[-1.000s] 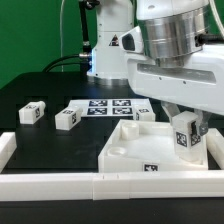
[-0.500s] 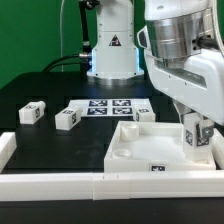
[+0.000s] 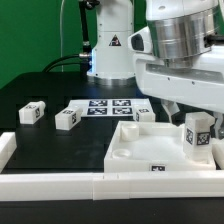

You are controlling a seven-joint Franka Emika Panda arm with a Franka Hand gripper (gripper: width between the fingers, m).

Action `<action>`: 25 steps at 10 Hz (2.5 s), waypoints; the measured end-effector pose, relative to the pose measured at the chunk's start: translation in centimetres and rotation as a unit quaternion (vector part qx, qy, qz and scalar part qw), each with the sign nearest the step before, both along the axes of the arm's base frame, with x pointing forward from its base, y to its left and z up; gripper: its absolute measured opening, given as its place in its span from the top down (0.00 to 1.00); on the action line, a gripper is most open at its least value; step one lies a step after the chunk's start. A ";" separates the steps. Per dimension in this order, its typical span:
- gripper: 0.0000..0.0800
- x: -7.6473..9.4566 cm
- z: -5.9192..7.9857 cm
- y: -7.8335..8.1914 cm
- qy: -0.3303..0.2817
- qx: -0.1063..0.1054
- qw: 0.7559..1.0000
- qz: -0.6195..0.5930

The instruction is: Assemble one leg

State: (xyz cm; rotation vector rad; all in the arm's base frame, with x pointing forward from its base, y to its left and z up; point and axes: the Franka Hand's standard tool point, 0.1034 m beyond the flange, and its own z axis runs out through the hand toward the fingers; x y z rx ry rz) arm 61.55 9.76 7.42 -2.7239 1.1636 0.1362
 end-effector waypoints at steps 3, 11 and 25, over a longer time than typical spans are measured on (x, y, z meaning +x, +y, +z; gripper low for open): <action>0.19 0.3 0.0 0.6 -0.050 -0.036 0.969 0.241; 0.31 0.4 -0.5 0.0 -0.068 -0.034 0.901 0.426; 0.64 0.0 -0.8 1.7 0.023 -0.033 0.988 -0.152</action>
Offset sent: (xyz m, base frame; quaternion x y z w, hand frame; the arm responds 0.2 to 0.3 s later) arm 0.0083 -0.0021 -0.0057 -0.0457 0.0444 -0.3848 0.9208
